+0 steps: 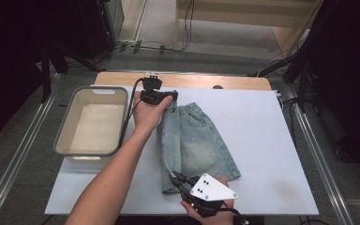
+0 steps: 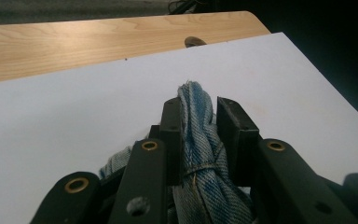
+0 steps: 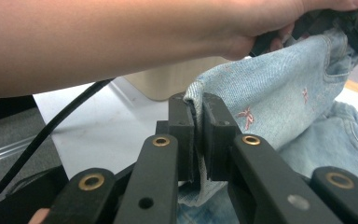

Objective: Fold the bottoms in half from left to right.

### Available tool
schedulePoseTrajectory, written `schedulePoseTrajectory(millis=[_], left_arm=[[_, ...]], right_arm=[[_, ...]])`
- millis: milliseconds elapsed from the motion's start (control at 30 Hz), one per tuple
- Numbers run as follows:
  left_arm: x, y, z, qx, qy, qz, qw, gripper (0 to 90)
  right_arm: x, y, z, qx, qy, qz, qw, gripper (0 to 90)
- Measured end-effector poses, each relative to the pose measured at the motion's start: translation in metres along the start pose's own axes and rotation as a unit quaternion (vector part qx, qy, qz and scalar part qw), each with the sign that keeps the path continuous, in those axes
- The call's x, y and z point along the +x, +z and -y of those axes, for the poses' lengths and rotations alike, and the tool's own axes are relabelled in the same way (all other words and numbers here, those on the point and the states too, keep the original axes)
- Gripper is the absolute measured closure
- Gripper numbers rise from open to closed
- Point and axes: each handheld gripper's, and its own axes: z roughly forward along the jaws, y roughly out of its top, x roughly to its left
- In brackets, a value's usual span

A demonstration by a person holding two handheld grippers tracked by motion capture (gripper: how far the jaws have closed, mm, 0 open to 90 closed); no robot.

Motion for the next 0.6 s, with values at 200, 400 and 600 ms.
schedulePoseTrajectory(millis=[200, 400, 600], left_arm=[[-0.006, 0.015, 0.0, 0.003, 0.001, 0.003, 1.0, 71.3], [-0.013, 0.029, 0.001, 0.004, 0.009, 0.0, 0.9999, 71.3], [-0.018, 0.044, 0.002, 0.006, 0.013, 0.005, 0.9999, 71.4]], right_arm=[[-0.01, -0.008, 0.01, 0.004, 0.005, 0.011, 0.9999, 82.0], [-0.03, -0.023, 0.028, 0.014, 0.024, 0.034, 0.999, 82.0], [-0.051, -0.037, 0.045, 0.022, 0.056, 0.055, 0.9967, 82.0]])
